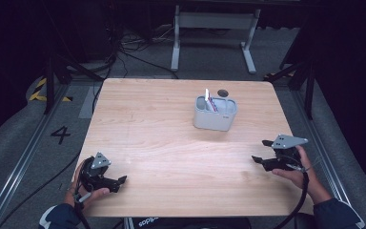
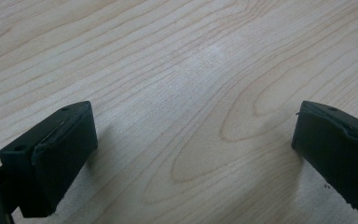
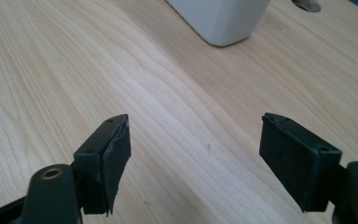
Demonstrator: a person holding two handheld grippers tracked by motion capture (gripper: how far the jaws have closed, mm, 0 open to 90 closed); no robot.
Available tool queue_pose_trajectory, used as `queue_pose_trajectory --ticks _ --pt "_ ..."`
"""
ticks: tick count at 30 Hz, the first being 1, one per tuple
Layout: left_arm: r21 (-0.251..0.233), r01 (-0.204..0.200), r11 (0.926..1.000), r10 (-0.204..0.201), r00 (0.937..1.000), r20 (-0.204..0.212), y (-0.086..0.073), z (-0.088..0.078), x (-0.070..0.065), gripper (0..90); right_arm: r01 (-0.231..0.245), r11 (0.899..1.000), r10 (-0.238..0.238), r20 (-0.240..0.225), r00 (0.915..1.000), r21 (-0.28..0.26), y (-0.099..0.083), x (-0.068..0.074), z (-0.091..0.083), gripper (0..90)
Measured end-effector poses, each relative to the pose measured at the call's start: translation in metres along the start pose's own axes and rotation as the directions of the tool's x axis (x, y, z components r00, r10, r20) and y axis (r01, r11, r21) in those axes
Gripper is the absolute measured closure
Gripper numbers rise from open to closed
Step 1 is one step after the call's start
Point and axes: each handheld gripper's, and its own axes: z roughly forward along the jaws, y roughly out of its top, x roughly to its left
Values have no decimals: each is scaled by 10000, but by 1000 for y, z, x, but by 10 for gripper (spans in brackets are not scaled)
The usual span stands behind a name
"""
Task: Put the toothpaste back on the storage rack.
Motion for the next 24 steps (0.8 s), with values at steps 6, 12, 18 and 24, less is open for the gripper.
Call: queue_pose_trajectory --ticks 6,12,18,24 --pt "-1 2 10000 -2 10000 0 0 0 0 4 -247 9991 238 245 9994 358 -10 2 -1 249" --pt "-39 152 9999 -153 9998 -130 -1 0 -2 5 -608 9978 600 296 9978 261 -23 6 -4 246" --pt "0 159 9999 -159 9997 -207 -1 -1 -2 5 -577 9974 556 493 9972 428 -40 16 -5 246" --pt "-8 231 9997 -231 9996 -163 -1 -1 -2 3 -1048 9940 1038 337 9940 305 -54 23 -15 231"
